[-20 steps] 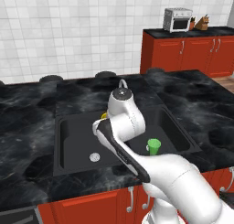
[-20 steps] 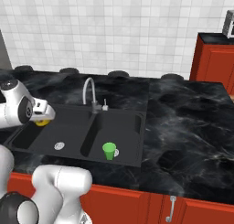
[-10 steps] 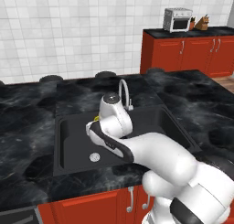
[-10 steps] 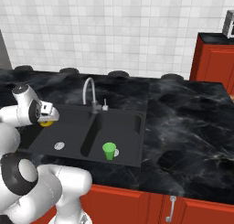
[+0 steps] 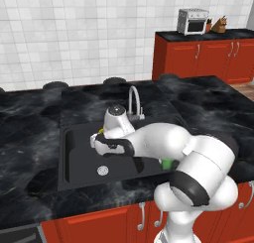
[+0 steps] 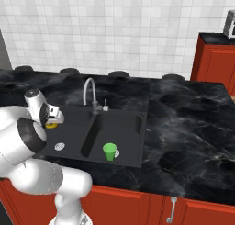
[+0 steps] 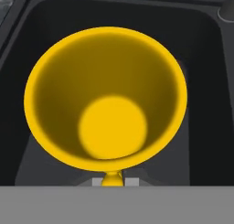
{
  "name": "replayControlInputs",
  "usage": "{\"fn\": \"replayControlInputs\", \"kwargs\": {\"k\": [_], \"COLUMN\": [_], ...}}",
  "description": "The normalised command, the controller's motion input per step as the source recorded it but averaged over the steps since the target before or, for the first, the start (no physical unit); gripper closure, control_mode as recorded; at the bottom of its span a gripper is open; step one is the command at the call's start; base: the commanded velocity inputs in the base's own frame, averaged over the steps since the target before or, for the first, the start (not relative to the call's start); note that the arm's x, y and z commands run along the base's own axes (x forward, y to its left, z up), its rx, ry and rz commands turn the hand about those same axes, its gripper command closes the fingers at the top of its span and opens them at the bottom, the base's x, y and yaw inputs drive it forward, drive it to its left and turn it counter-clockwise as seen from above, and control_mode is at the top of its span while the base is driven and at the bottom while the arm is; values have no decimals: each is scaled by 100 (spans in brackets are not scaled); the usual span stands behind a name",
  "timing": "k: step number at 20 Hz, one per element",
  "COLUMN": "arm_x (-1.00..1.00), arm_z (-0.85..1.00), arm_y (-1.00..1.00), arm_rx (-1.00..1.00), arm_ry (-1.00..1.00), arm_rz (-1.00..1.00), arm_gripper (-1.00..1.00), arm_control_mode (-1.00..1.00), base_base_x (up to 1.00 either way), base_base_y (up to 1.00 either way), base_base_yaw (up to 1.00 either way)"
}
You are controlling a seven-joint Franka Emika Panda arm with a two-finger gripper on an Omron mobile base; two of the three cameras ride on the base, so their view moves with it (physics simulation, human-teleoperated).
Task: Move any existing items from the left basin to the right basin for drying. Then move the mug from the counter to the left basin of the sink for washing.
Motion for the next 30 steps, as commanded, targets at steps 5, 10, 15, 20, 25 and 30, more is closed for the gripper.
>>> {"fn": "replayControlInputs", "kwargs": {"k": [5,10,15,20,25,30], "arm_x": [44,42,36,27,8,3], "arm_z": [-45,-43,-41,-38,-30,-26], "arm_y": [15,16,16,23,23,5], "arm_rx": [0,0,0,0,0,0], "arm_ry": [1,1,1,3,3,4], "arm_rz": [0,0,0,0,0,0], "arm_gripper": [100,100,100,100,100,100], "arm_control_mode": [-100,-100,-100,-100,-100,-100], "base_base_x": [0,0,0,0,0,0], "base_base_y": [0,0,0,0,0,0], "base_base_yaw": [0,0,0,0,0,0]}}
